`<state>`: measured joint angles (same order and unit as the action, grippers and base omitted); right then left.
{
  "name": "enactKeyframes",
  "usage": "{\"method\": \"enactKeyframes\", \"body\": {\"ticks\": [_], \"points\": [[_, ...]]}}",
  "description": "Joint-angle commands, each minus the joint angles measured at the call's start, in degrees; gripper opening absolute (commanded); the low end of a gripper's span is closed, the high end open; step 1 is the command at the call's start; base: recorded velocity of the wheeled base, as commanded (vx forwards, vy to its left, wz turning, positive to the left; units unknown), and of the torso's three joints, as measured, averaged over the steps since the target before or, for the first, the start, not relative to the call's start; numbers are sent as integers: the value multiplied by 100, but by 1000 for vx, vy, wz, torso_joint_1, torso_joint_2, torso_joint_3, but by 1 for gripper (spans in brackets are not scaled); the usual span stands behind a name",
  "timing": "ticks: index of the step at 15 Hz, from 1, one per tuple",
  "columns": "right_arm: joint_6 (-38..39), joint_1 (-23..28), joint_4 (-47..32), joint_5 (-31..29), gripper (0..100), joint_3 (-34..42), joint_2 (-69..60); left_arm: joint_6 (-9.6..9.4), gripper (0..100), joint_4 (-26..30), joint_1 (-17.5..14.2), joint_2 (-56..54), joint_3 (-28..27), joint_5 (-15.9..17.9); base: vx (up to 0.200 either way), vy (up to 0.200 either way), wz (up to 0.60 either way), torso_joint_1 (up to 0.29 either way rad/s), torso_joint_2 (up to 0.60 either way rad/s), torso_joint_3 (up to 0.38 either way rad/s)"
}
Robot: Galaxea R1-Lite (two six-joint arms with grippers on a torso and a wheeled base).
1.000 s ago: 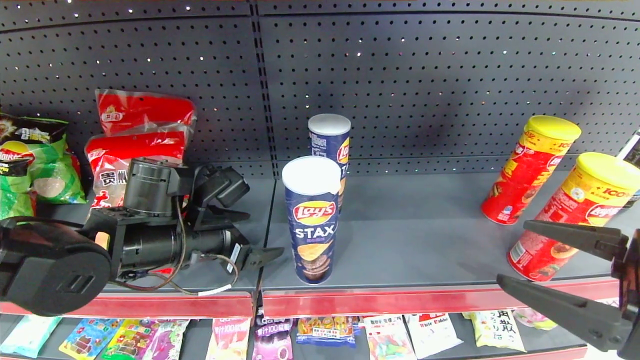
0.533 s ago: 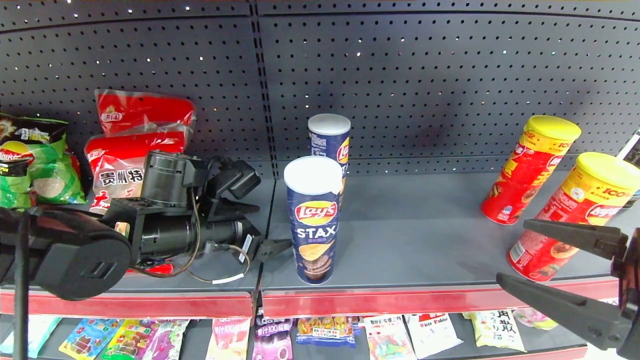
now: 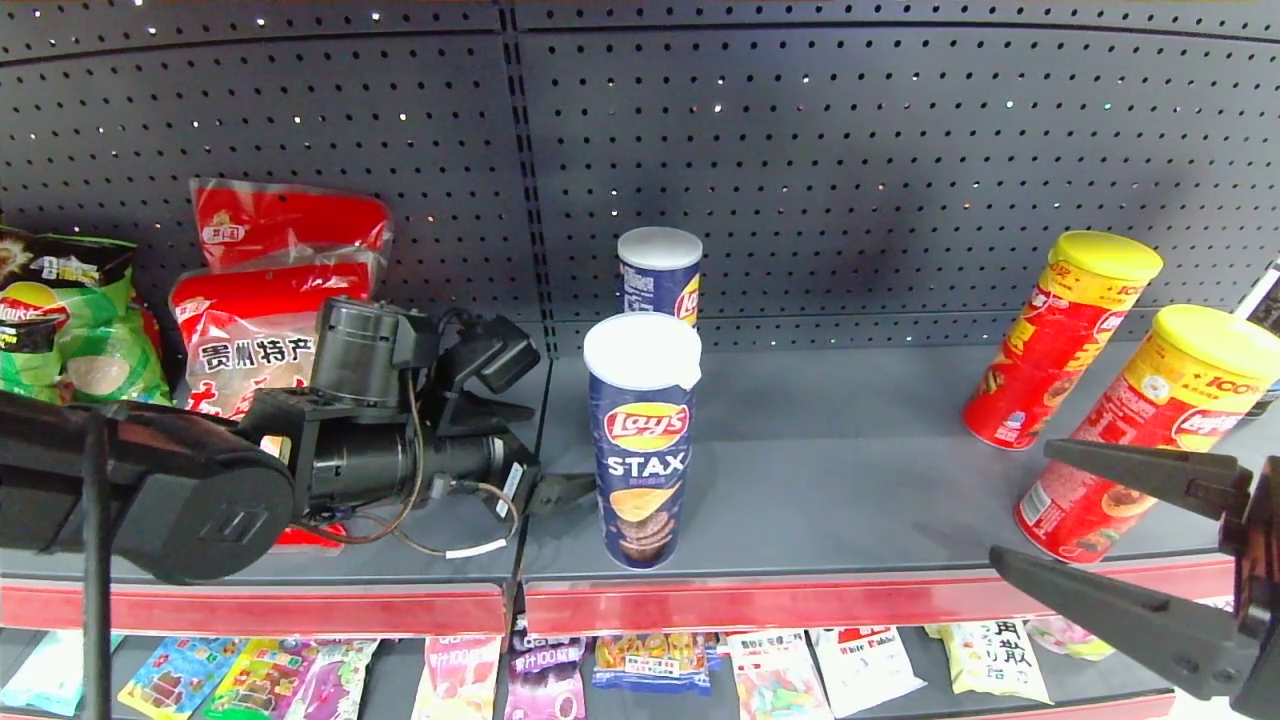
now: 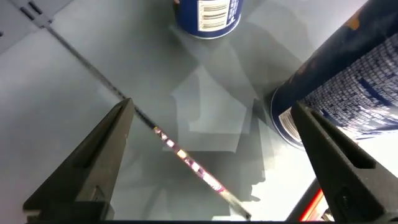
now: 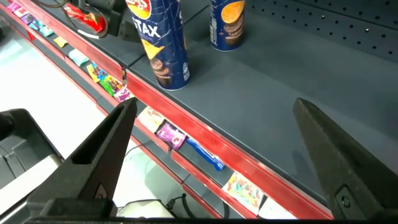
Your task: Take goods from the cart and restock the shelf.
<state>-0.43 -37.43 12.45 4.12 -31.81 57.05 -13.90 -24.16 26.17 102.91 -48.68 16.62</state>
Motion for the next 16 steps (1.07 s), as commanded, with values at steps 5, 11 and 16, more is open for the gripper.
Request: {"method": "enactKeyframes", "body": {"ticks": [5, 11, 16], "points": [[16, -2, 3, 1, 100, 8, 8, 1, 100, -1, 55, 106, -63, 0, 0, 0, 0, 0, 0, 0], [16, 60, 3, 1, 100, 16, 16, 1, 100, -1, -51, -149, 315, 8, 0, 0, 0, 0, 0, 0], [16, 69, 3, 1, 100, 25, 16, 10, 100, -18, 90, -96, 192, 44, 0, 0, 0, 0, 0, 0]]}}
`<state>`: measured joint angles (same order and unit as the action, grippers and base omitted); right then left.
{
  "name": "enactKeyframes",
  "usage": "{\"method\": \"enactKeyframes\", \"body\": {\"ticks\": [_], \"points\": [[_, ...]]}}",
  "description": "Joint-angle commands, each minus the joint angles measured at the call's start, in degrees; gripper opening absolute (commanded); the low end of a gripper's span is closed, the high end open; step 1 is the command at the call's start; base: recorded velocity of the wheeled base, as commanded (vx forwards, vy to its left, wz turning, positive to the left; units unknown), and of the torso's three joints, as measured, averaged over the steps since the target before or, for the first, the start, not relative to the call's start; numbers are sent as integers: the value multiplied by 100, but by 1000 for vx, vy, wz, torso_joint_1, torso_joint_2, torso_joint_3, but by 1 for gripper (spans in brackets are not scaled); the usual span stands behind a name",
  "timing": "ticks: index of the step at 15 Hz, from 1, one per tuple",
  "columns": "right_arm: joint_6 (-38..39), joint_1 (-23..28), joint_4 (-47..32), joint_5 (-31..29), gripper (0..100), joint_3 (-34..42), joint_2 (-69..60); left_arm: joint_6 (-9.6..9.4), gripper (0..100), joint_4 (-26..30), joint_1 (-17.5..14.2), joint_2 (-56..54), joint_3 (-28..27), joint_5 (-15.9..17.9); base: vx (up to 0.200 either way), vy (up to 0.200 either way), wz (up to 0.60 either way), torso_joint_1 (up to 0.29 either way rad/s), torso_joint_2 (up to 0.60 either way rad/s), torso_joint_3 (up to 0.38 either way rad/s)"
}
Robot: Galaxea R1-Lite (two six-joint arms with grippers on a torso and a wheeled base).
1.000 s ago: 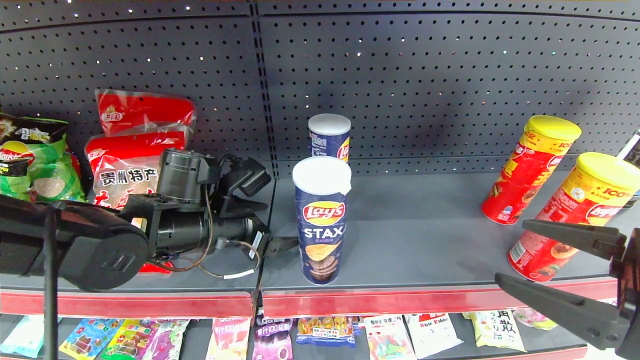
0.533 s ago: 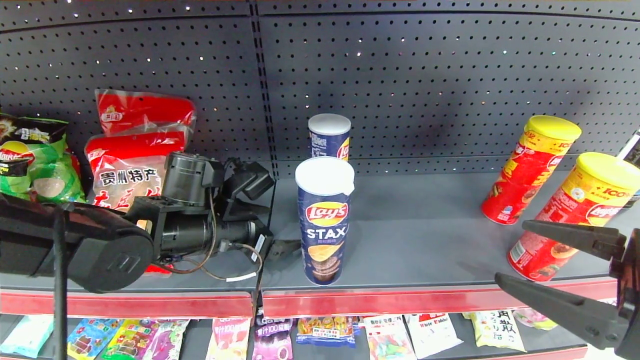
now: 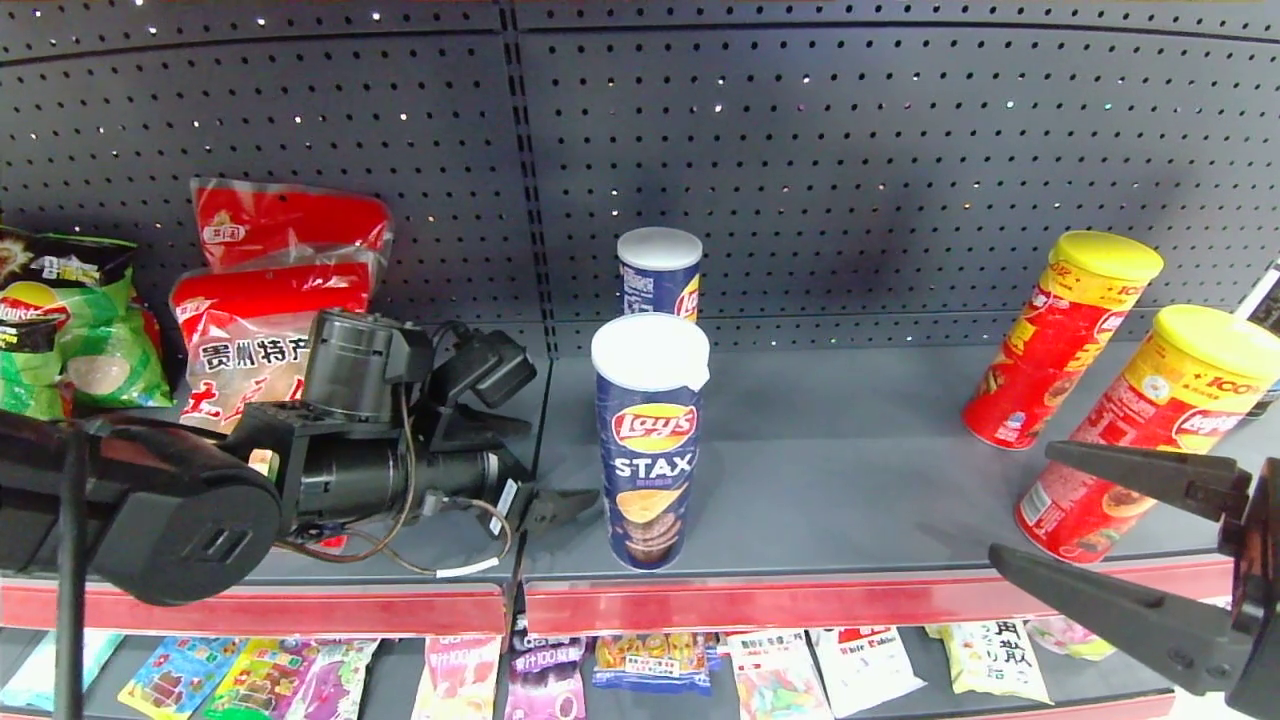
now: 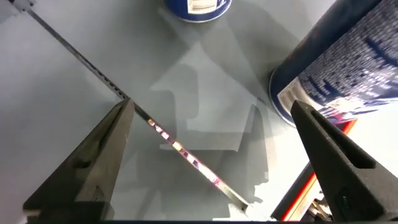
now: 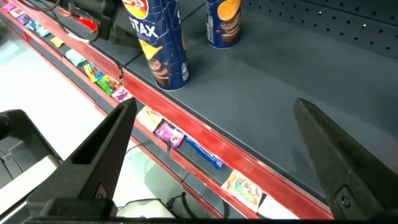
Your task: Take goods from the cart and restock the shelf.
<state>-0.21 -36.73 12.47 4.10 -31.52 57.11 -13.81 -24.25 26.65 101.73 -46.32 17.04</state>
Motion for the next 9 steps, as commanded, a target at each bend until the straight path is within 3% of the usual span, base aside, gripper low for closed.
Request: {"method": "enactKeyframes", "body": {"ticks": [1, 5, 9], "points": [[3, -1, 1, 3, 100, -3, 10, 10, 100, -10, 60, 49, -70, 1, 0, 0, 0, 0, 0, 0], [-6, -1, 1, 3, 100, -3, 10, 10, 100, -1, 95, 189, -254, 1, 0, 0, 0, 0, 0, 0], [3, -1, 1, 3, 100, 6, 19, 19, 100, -1, -28, 22, 27, -8, 0, 0, 0, 0, 0, 0]]}}
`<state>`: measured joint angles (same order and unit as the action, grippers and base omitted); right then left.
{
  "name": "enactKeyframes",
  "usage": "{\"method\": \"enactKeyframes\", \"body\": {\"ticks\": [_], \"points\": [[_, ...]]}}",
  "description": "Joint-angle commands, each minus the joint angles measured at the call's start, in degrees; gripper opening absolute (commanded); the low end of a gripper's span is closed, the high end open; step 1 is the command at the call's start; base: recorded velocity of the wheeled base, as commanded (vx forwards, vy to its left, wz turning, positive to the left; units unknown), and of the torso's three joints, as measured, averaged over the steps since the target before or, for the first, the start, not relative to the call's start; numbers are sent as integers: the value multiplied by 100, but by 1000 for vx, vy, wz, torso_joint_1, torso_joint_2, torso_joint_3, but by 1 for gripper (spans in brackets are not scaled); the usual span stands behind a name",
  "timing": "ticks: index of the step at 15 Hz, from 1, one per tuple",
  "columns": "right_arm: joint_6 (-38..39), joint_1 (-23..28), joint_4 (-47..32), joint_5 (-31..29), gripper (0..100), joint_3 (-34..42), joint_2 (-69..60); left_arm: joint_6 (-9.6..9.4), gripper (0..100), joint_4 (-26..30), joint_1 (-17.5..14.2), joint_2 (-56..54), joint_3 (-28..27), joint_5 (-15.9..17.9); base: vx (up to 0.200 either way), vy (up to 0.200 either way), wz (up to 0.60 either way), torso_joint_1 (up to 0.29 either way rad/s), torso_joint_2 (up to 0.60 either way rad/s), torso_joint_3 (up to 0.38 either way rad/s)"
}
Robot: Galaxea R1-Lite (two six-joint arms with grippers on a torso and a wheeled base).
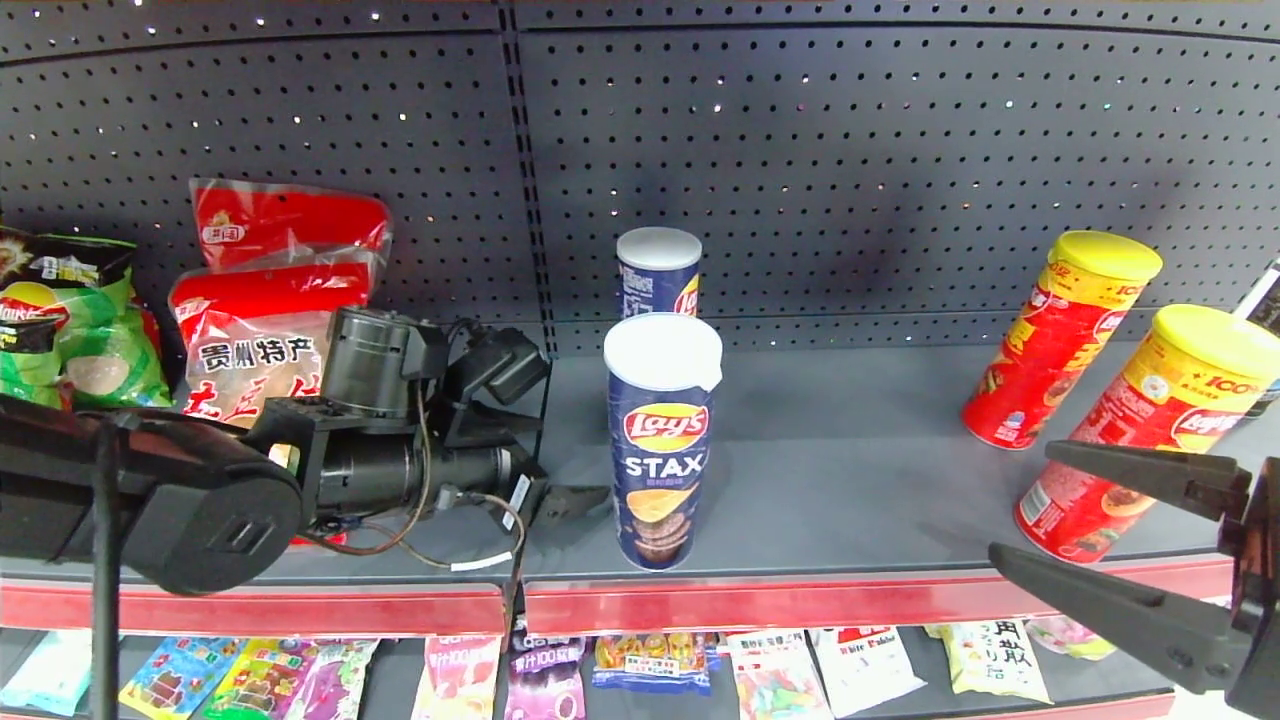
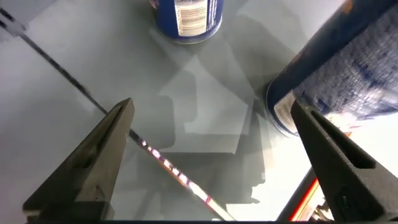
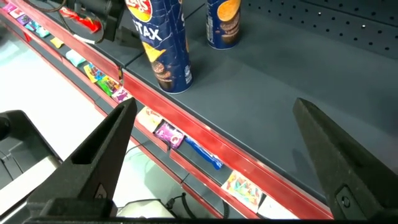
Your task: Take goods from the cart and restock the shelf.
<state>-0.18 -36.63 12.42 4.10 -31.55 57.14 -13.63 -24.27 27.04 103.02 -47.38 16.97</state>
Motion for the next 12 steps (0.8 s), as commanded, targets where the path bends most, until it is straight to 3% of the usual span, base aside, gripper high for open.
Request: {"method": "enactKeyframes", "body": {"ticks": [1, 4, 6, 7, 9, 10, 12], "points": [[-8, -2, 6, 3, 100, 8, 17, 1, 100, 1, -94, -195, 238, -1, 0, 0, 0, 0, 0, 0], [-8, -2, -3, 3, 100, 131, 69, 9, 100, 1, -173, -722, 713, -36, 0, 0, 0, 0, 0, 0], [-8, -2, -3, 3, 100, 175, 149, 9, 100, 1, -296, -1329, 1302, -115, 0, 0, 0, 0, 0, 0], [-17, -2, 6, 21, 100, 334, 166, 45, 100, 19, -410, -1997, 1706, -519, 0, 0, 0, 0, 0, 0], [-17, 7, 50, -5, 100, 589, -45, 361, 100, 230, -471, -2902, 2005, -1337, 0, 0, 0, 0, 0, 0], [-8, 121, 15, -5, 100, 650, -221, 414, 100, 696, -471, -3456, 2111, -1785, 0, 0, 0, 0, 0, 0], [-17, 508, 23, 30, 100, 905, -555, 422, 100, 2181, -471, -4537, 2031, -2224, 0, 0, 0, 0, 0, 0]]}}
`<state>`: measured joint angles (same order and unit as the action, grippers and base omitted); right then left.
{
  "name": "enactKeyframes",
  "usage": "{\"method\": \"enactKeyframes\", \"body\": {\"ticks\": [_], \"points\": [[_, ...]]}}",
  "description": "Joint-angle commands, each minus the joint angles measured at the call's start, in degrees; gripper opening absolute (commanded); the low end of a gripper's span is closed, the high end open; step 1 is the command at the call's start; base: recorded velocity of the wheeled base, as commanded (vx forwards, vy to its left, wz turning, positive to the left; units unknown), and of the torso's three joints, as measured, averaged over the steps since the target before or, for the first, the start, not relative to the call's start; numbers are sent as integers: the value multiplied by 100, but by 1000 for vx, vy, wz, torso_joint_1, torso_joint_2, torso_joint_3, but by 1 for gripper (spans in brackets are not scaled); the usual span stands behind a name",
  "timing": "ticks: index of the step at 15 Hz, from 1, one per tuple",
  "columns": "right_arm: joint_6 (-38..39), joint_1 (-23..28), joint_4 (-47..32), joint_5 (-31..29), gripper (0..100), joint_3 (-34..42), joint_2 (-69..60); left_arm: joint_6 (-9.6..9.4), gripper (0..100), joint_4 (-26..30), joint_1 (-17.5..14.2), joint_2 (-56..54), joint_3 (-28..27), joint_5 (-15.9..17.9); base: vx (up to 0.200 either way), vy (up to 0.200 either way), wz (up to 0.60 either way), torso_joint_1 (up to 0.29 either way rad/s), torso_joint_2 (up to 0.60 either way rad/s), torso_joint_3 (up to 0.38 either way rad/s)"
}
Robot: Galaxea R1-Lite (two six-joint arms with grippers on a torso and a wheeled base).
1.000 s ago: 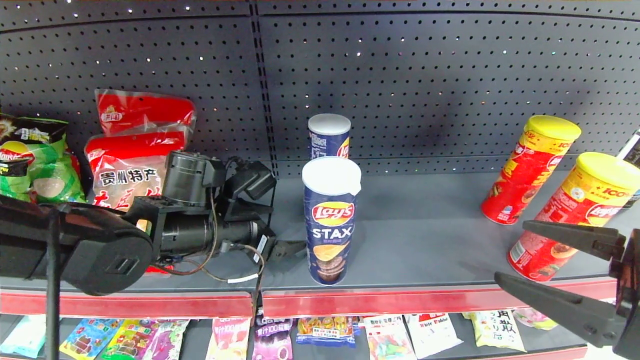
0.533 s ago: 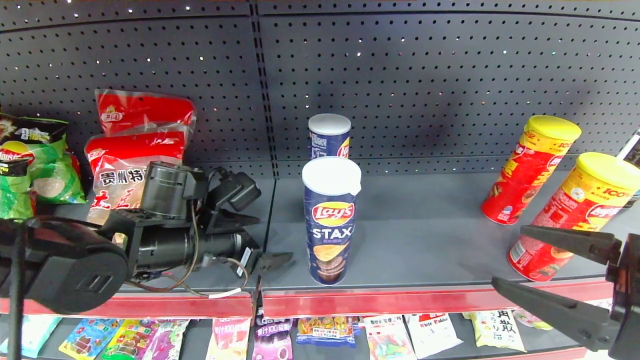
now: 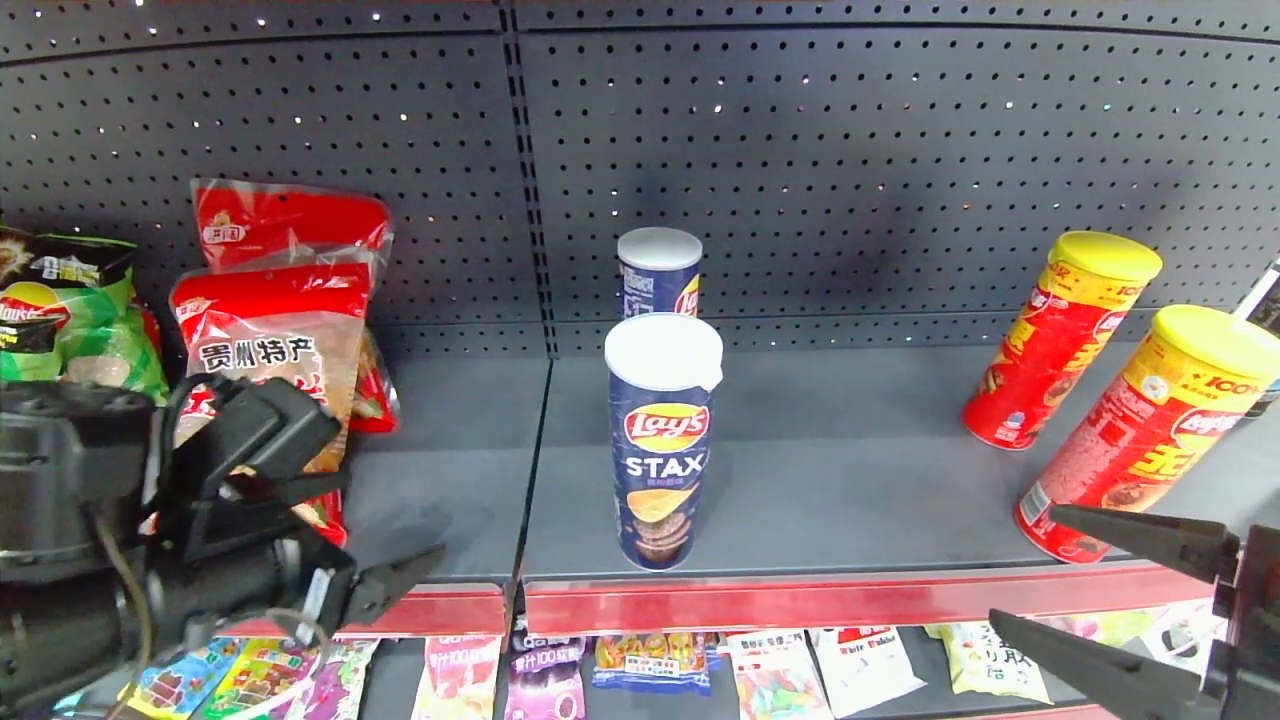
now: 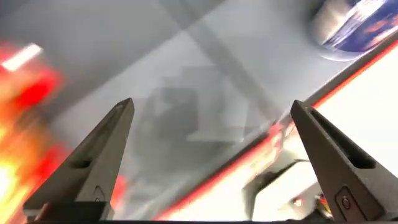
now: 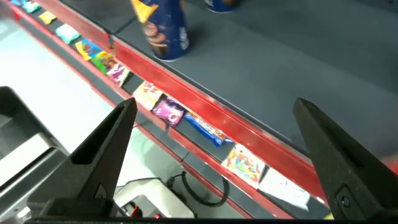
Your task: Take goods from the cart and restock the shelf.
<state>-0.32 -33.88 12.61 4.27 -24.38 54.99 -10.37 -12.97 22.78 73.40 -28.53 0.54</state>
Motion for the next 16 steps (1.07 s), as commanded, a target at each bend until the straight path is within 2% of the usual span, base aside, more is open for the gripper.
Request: {"method": "enactKeyframes", "body": {"ticks": [1, 2, 3, 4, 5, 7, 8, 9, 10, 11, 12, 13, 16], "points": [[-3, 294, -12, 4, 100, 364, -648, 106, 100, 1728, -72, -2102, 14, -704, 0, 0, 0, 0, 0, 0], [-30, 294, -21, -22, 100, 680, -1105, 132, 100, 2431, -292, -2699, -101, -880, 0, 0, 0, 0, 0, 0], [-83, 329, -39, -66, 100, 962, -1579, 159, 100, 3108, -670, -3323, -171, -880, 0, 0, 0, 0, 0, 0], [-118, 417, -136, -260, 100, 1111, -1984, 167, 100, 3732, -899, -3974, -197, -880, 0, 0, 0, 0, 0, 0], [-127, 523, -452, -497, 100, 1076, -2353, 159, 100, 4312, -986, -4554, -268, -889, 0, 0, 0, 0, 0, 0], [-100, 1015, -1937, -1033, 100, 610, -3328, 202, 100, 6254, -1206, -5802, -856, -924, 0, 0, 0, 0, 0, 0], [-100, 1217, -2544, -1095, 100, 478, -3697, 326, 100, 6825, -1364, -6109, -1023, -924, 0, 0, 0, 0, 0, 0], [-118, 1384, -3177, -1095, 100, 355, -4216, 616, 100, 7045, -1461, -6417, -1006, -906, 0, 0, 0, 0, 0, 0], [-118, 1454, -3511, -1156, 100, 302, -4559, 818, 100, 7019, -1470, -6646, -909, -906, 0, 0, 0, 0, 0, 0], [-118, 1639, -3669, -1402, 100, 258, -4708, 1029, 100, 7098, -1505, -6804, -848, -906, 0, 0, 0, 0, 0, 0], [-118, 1885, -3695, -1675, 100, 302, -4717, 1354, 100, 7107, -1602, -6777, -795, -897, 0, 0, 0, 0, 0, 0], [-118, 2087, -3713, -1727, 100, 408, -4761, 1424, 100, 7071, -1690, -6777, -628, -880, 0, 0, 0, 0, 0, 0], [-118, 2333, -3695, -1947, 100, 663, -4937, 1591, 100, 6386, -1760, -6795, -83, -906, 0, 0, 0, 0, 0, 0]]}}
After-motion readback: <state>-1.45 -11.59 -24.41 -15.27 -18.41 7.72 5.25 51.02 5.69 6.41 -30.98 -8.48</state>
